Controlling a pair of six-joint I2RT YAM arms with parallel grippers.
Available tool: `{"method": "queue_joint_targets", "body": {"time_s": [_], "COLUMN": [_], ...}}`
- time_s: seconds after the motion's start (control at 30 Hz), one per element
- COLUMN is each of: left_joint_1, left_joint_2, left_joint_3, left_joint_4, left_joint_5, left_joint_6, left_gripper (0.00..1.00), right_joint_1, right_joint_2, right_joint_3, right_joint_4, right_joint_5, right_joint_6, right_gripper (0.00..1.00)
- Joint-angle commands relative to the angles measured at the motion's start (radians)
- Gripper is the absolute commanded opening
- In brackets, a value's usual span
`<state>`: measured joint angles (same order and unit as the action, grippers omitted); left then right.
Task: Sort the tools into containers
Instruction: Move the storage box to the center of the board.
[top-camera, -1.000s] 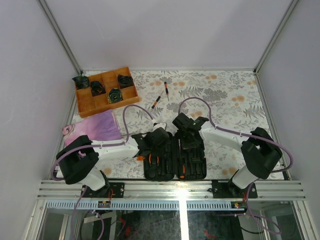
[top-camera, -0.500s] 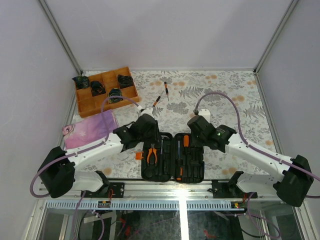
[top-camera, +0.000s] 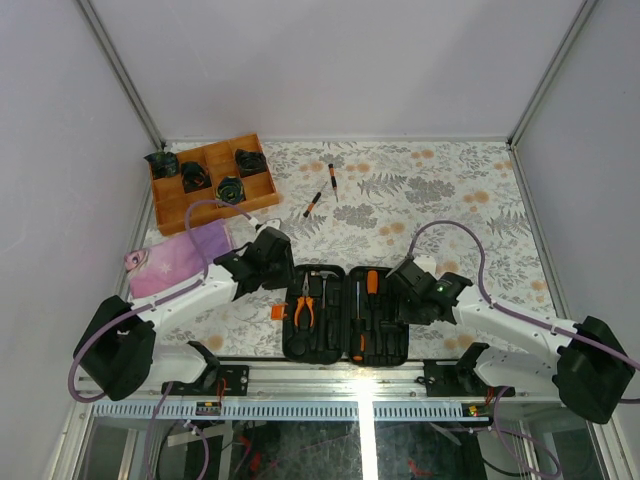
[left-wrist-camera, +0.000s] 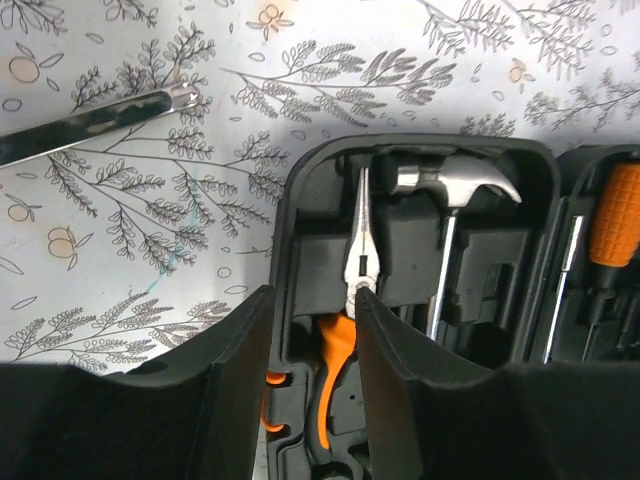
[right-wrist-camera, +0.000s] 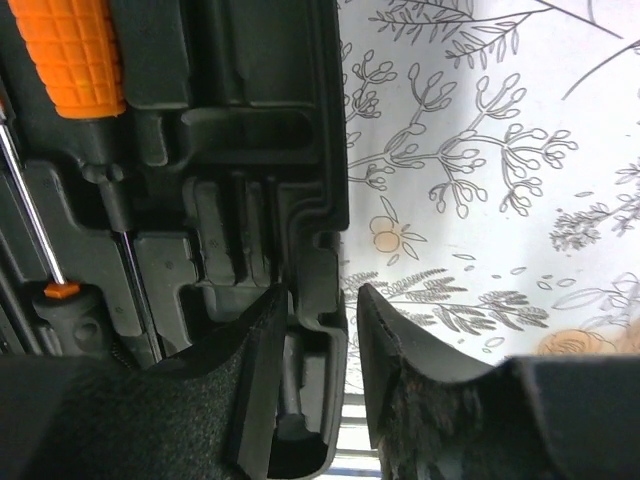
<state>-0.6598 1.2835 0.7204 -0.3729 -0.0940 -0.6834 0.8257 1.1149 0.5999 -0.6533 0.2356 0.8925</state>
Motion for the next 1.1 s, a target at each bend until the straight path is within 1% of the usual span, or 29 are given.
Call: {"method": "queue_joint_targets", "body": {"time_s": [0.0, 0.1, 0.17, 0.27, 0.4, 0.47, 0.57, 0.63, 0.73, 0.8, 0.9, 1.07], "left_joint_1": [0.008, 0.01, 0.012, 0.012, 0.012, 0.013, 0.02, 0.03, 0.064, 0.092, 0.134, 0.19], "left_joint_2": [-0.015, -0.019, -0.02, -0.011, -0.024, -0.037, -0.054, -0.064, -0.076, -0.078, -0.063, -0.031], "left_joint_3": [-0.024, -0.055, -0.079, -0.108, -0.121, -0.11, -0.06, -0.017, 0.035, 0.064, 0.104, 0.141], "left_joint_4": [-0.008, 0.028, 0.065, 0.097, 0.096, 0.085, 0.043, 0.009, -0.02, -0.036, -0.059, -0.082], "left_joint_5": [0.0, -0.004, 0.019, 0.049, 0.034, 0.016, -0.02, -0.06, -0.086, -0.098, -0.115, -0.109], "left_joint_6": [-0.016, -0.03, -0.041, -0.056, -0.068, -0.068, -0.053, -0.044, -0.027, -0.02, -0.015, -0.01], "left_gripper": [0.38, 0.37, 0.37, 0.36, 0.35, 0.35, 0.36, 0.36, 0.38, 0.42, 0.49, 0.54], "right_joint_1": [-0.049, -0.093, -0.125, -0.173, -0.216, -0.23, -0.235, -0.238, -0.246, -0.247, -0.247, -0.247], "right_joint_2": [0.023, 0.054, 0.074, 0.113, 0.194, 0.242, 0.285, 0.275, 0.241, 0.217, 0.168, 0.123], "right_joint_3": [-0.03, -0.023, -0.011, 0.026, 0.093, 0.133, 0.209, 0.235, 0.27, 0.288, 0.291, 0.258], "right_joint_4": [0.107, 0.119, 0.124, 0.147, 0.179, 0.192, 0.151, 0.144, 0.141, 0.139, 0.153, 0.162], "right_joint_5": [-0.101, -0.102, -0.097, -0.102, -0.101, -0.097, -0.039, 0.016, 0.066, 0.093, 0.101, 0.032], "right_joint_6": [-0.018, -0.061, -0.098, -0.167, -0.261, -0.302, -0.349, -0.372, -0.404, -0.419, -0.437, -0.459], "right_gripper": [0.39, 0.32, 0.29, 0.28, 0.28, 0.3, 0.39, 0.43, 0.45, 0.46, 0.48, 0.51]}}
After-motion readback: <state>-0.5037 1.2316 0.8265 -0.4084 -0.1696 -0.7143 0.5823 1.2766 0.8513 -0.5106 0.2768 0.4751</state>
